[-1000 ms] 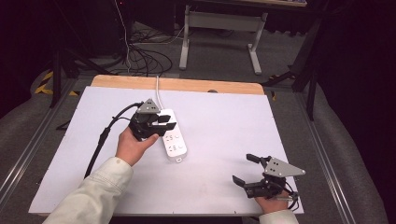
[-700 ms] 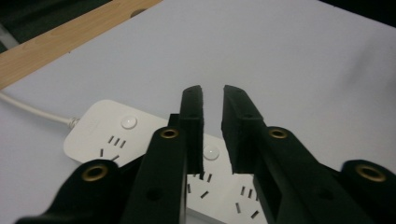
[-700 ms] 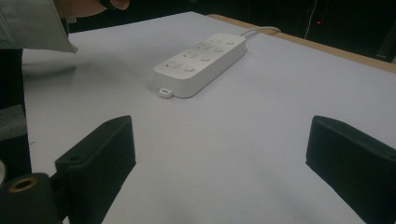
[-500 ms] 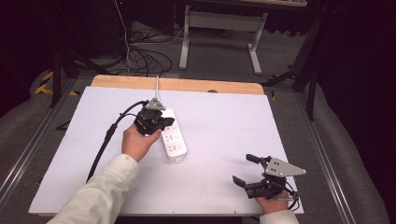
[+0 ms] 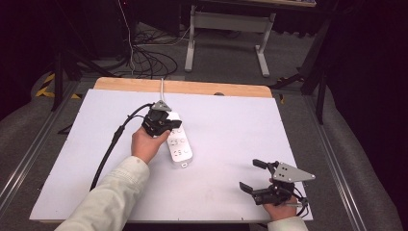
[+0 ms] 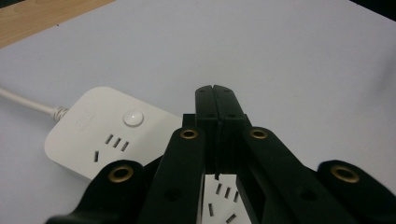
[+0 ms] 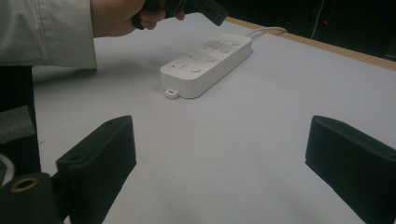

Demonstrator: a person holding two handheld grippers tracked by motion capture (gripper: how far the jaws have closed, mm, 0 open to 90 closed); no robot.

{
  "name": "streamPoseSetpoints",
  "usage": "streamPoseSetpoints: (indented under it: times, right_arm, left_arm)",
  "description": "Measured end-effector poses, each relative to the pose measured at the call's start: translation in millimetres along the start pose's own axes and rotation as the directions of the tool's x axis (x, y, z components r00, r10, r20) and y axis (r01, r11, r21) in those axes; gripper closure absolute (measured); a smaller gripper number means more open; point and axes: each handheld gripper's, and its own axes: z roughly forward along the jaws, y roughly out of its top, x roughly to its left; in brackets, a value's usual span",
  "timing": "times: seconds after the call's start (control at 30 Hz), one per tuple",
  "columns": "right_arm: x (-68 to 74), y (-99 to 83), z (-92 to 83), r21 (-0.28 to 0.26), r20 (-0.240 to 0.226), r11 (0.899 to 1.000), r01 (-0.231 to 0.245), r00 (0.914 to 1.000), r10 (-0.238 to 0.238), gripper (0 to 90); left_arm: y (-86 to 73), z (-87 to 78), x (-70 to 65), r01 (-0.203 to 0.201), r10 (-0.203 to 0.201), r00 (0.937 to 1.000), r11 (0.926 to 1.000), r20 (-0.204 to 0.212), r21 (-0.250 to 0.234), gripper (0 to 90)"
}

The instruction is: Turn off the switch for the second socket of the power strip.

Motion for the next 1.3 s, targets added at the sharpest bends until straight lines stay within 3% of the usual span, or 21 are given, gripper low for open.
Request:
streamPoseSetpoints:
  times: [0.37,0.57,0.73,0.97,1.3]
  right_arm:
    - [-0.1,-0.1,-0.1,0.001,-0.003,1.0,-0.003,1.0,0.003,9.0]
    - [-0.3,-0.1,-0.2,0.0,-0.004,1.0,-0.005,1.0,0.005,9.0]
    - [-0.2,-0.1,-0.3,0.003,-0.002,1.0,-0.009,1.0,0.009,9.0]
    - [-0.6,-0.3,-0.1,0.002,-0.002,1.0,-0.009,1.0,0.009,9.0]
    - [-0.8,-0.5,0.5,0.003,-0.002,1.0,-0.009,1.0,0.009,9.0]
  left_arm:
    - [-4.7,14.2,6.2,0.038,-0.038,0.9993,0.9987,-0.006,0.033,89.7]
    - [-6.1,18.5,10.2,0.052,-0.051,0.9983,0.9968,-0.029,0.061,89.7]
    - [-7.8,22.3,10.6,0.088,-0.086,0.9961,0.9933,-0.02,0.076,89.7]
    - [-8.4,25.8,10.7,0.104,-0.103,0.9945,0.99,-0.02,0.095,89.7]
    - [-9.6,29.8,5.5,0.052,-0.047,0.9972,0.9933,-0.058,0.103,89.7]
